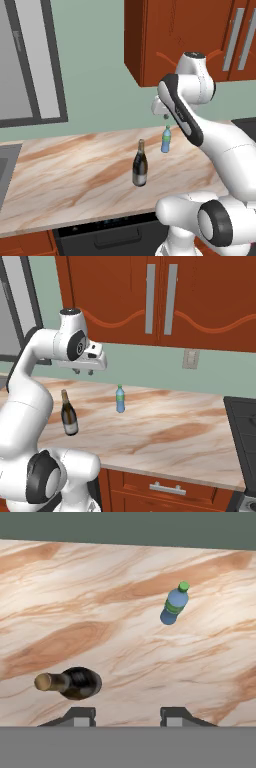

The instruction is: Move the drinks to the dining counter.

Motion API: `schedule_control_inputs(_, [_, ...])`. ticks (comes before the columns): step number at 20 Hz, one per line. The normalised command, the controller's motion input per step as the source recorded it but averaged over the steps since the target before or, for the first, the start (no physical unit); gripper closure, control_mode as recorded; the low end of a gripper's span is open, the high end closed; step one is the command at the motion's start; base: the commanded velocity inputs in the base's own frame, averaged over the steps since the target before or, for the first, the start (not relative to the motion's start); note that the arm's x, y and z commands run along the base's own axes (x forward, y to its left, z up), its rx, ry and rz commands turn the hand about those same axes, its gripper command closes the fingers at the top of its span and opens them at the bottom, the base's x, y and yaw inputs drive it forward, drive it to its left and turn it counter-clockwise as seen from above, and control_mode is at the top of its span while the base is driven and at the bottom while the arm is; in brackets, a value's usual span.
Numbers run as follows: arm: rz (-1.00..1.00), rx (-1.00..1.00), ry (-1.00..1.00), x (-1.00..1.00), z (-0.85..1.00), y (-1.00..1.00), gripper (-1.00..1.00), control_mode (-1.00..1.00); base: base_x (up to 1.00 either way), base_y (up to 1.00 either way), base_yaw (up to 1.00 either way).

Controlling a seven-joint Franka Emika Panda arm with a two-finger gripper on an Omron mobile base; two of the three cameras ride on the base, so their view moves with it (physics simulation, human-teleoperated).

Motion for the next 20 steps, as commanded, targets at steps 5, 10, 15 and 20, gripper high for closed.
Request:
schedule_control_inputs(5, [0.0, 0.0, -0.01, -0.34, -0.01, 0.09, -1.0, -1.0, 0.0, 0.0, 0.0])
schedule_control_inputs(10, [0.0, 0.0, 0.0, -0.38, 0.0, 0.32, -1.0, -1.0, 0.0, 0.0, 0.0])
schedule_control_inputs(15, [0.04, -0.02, 0.0, -0.19, 0.0, 0.37, -1.0, -1.0, 0.0, 0.0, 0.0])
schedule_control_inputs(20, [0.07, 0.0, 0.0, -0.09, 0.0, 0.32, -1.0, -1.0, 0.0, 0.0, 0.0])
